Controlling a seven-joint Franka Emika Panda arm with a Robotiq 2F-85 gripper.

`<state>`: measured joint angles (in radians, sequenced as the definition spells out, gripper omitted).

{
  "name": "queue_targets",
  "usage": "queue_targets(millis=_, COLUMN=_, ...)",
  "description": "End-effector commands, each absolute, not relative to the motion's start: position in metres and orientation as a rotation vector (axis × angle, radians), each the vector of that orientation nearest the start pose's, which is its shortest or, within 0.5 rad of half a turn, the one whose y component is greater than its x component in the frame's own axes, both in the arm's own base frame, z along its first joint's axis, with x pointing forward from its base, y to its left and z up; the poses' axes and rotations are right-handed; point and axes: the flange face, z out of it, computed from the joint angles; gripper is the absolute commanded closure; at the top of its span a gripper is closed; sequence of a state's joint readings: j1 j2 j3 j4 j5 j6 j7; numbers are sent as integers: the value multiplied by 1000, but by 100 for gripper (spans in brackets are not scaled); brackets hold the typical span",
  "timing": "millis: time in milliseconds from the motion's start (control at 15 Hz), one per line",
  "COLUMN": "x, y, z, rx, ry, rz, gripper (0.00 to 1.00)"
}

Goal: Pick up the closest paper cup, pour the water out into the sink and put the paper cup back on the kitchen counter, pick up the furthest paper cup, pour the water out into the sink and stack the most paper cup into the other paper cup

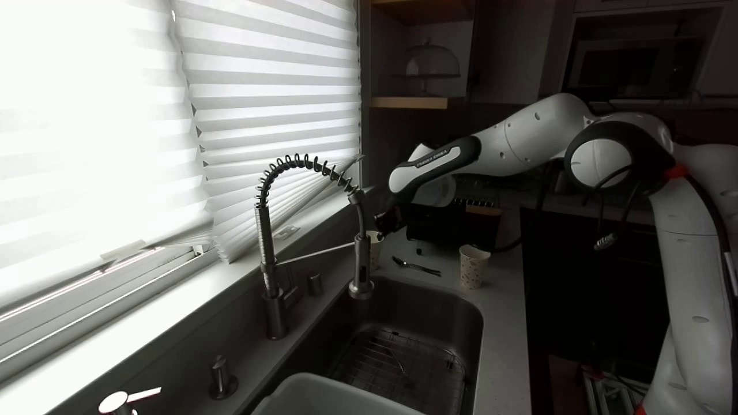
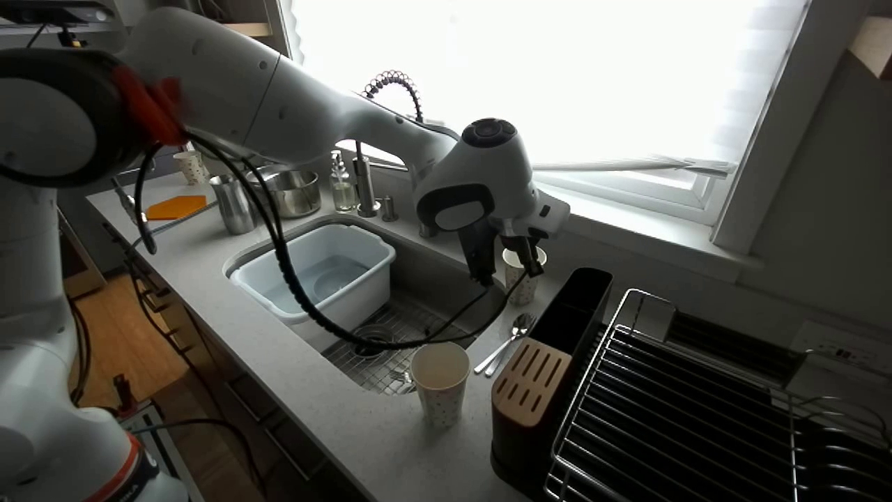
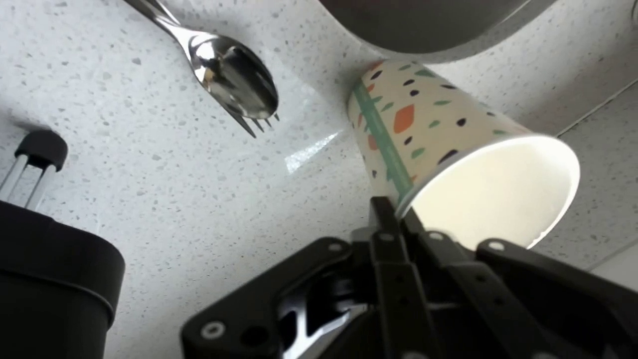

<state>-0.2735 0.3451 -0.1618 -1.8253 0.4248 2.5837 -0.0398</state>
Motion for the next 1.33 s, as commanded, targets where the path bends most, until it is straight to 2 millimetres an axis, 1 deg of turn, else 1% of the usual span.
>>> queue_targets(millis=0, x=614, y=-278, z=408, rx=-2728, ry=960, rz=-690, gripper=99)
queue_targets(millis=67, x=615, y=-274, z=415, rx=-2728, ry=939, rz=-710, gripper=99)
queue_targets(millis=267, x=611, y=-246, z=443, rx=-2754, ry=805, rz=-785, gripper=99)
queue_targets(millis=400, x=604, y=-226, z=458, rx=-2784, ry=723, rz=-782, gripper=99)
queue_targets(millis=533, x=595, y=-211, z=468, rx=-2814, ry=678, rz=-764, gripper=99)
queue_targets(millis=733, x=576, y=-194, z=481, rx=-2868, ry=606, rz=-680, gripper=99)
queue_targets(millis=867, x=560, y=-188, z=487, rx=-2916, ry=557, rz=-590, gripper=99)
queue_targets(millis=1067, x=537, y=-179, z=492, rx=-2956, ry=439, rz=-429, gripper=99)
queue_targets(millis=1267, x=516, y=-171, z=499, rx=-3021, ry=305, rz=-360, gripper=99)
